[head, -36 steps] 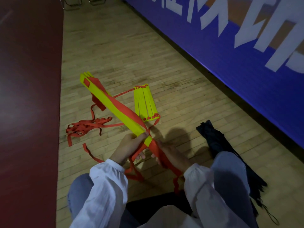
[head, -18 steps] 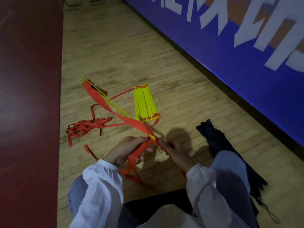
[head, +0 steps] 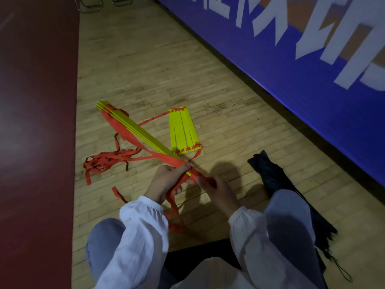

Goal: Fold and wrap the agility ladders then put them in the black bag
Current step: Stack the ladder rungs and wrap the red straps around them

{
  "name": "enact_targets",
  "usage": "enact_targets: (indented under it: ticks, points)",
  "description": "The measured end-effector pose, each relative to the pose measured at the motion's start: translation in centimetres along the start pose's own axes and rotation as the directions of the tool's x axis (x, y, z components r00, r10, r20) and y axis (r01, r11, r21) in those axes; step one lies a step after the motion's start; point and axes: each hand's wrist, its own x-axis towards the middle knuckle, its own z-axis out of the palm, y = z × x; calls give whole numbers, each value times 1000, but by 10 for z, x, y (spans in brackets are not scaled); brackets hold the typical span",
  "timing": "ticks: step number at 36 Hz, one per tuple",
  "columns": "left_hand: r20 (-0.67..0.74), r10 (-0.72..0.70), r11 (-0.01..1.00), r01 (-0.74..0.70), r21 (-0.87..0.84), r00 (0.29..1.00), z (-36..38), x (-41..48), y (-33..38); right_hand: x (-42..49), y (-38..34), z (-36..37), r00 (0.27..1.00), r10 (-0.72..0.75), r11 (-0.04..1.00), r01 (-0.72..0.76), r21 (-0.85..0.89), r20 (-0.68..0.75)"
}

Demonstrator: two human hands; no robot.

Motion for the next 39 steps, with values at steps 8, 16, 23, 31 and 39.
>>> enact_targets:
  ticks: [8, 16, 23, 31, 39]
  points:
    - [-13, 47, 993, -45, 108, 999, -3, -4, 5, 0, -4, -5, 996, -9, 994, -1, 108, 88]
    - [162, 130, 983, -148, 107, 978, -21, -8, -1, 4, -6, -23, 973, 16, 991, -46, 127, 229]
    - [271, 156, 973, -195, 123, 950, -29, -6, -8, 1, -6, -26, 950, 16, 978, -80, 193, 311]
    - [298, -63, 995, 84, -58, 952, -30, -3, -7, -2, -11, -22, 978, -66, 981, 27, 191, 198]
    - [308, -209, 978, 205, 45, 928, -27, 4, -6, 0, 2, -19, 999, -22, 992, 18, 123, 38]
